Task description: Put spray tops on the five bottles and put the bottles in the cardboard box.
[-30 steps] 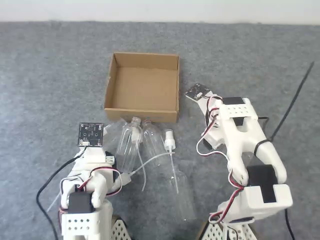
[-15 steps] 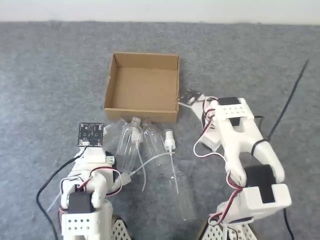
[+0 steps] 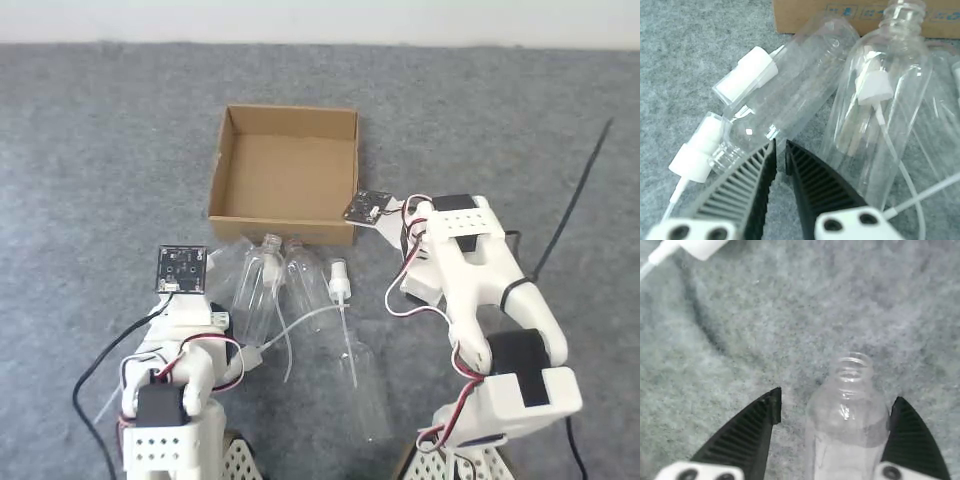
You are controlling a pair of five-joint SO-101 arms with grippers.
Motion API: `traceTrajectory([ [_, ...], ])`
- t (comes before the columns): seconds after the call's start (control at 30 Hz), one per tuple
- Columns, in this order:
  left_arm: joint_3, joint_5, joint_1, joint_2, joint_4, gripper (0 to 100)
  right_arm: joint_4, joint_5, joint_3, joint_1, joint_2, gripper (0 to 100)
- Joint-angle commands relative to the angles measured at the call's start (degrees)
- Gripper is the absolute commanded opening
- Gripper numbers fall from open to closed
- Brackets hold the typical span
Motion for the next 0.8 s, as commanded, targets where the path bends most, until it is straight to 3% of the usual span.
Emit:
traceTrajectory([
  [0.0, -0.57, -0.18, -0.18, -1.05, 0.18, 4, 0.57, 0.7, -3.08, 0.75, -1.01, 28.8],
  [0.23, -0.57, -0.18, -0.18, -1.05, 0.18, 4, 0.48, 0.79, -3.08, 3.12, -1.01, 28.1],
  [0.77, -0.57, -0.18, -0.18, -1.05, 0.18, 4, 0.31, 0.53, -3.25, 2.77, 4.26, 11.3],
])
